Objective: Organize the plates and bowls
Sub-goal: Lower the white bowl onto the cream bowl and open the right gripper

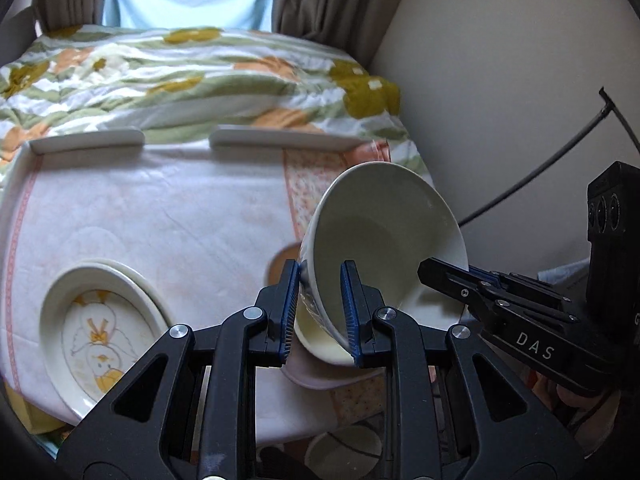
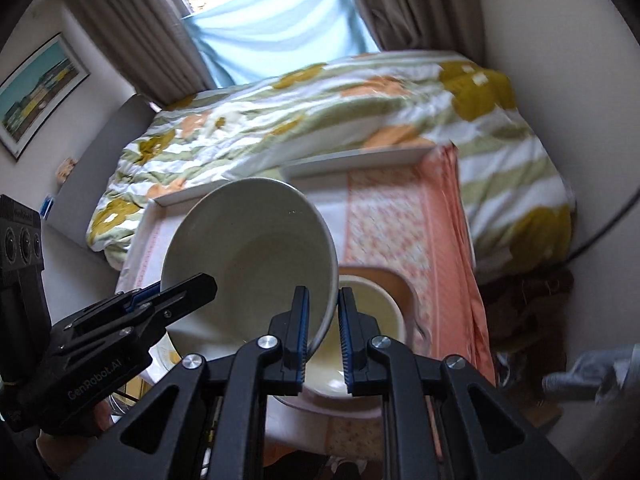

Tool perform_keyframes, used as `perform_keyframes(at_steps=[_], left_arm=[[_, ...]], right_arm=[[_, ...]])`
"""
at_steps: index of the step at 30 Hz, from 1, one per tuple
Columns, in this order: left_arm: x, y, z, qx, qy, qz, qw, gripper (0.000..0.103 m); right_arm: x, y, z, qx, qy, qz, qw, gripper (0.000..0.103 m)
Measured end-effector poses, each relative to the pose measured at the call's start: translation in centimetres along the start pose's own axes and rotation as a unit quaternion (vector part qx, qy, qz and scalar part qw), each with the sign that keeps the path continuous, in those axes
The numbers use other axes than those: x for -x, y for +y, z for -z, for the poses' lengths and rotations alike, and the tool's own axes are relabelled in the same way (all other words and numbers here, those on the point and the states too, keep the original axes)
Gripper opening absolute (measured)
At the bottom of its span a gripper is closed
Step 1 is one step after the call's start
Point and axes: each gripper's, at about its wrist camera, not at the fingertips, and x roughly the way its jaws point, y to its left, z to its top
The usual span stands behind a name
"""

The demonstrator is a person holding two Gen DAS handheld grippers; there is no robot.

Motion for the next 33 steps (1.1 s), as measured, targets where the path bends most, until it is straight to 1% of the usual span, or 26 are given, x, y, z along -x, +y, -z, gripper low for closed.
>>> perform_keyframes(at_steps=[6, 10, 13, 18, 24, 33], left_arm=[[-4.5, 0.6, 1.4, -0.013, 0.051, -0.004, 0.9986, 0.019], [-6.7, 1.7, 1.3, -0.021, 0.071, -0.007, 0.9972, 0.019], [-7.8, 1.8, 1.4, -0.035, 0.083, -0.012, 0.9958, 0.019], [-8.8, 1.5, 1.6, -0.057, 0.095, -0.025, 0.9936, 0.019], [-9.2, 1.0, 1.6, -0.075, 0.100, -0.029, 0.9917, 0.019], [-9.3, 0.0, 1.7, -0.118, 0.093, -0.062, 0.9867, 0.019]], right_arm=[[-2.5, -2.4, 2.2, -0.035, 0.024, 0.015, 0.999, 0.013], [-3.8, -3.7, 3.0, -0.045, 0.033, 0.020, 0.998, 0.013], [-4.2, -4.2, 3.5, -0.049, 0.033, 0.025, 0.998, 0.013], [-4.7, -4.5, 3.8, -0.048, 0.035, 0.032, 0.998, 0.013], [-4.9, -4.8, 3.9, -0.053, 0.037, 0.038, 0.997, 0.013], [-4.8, -5.1, 4.2, -0.061, 0.044, 0.038, 0.996, 0.013]])
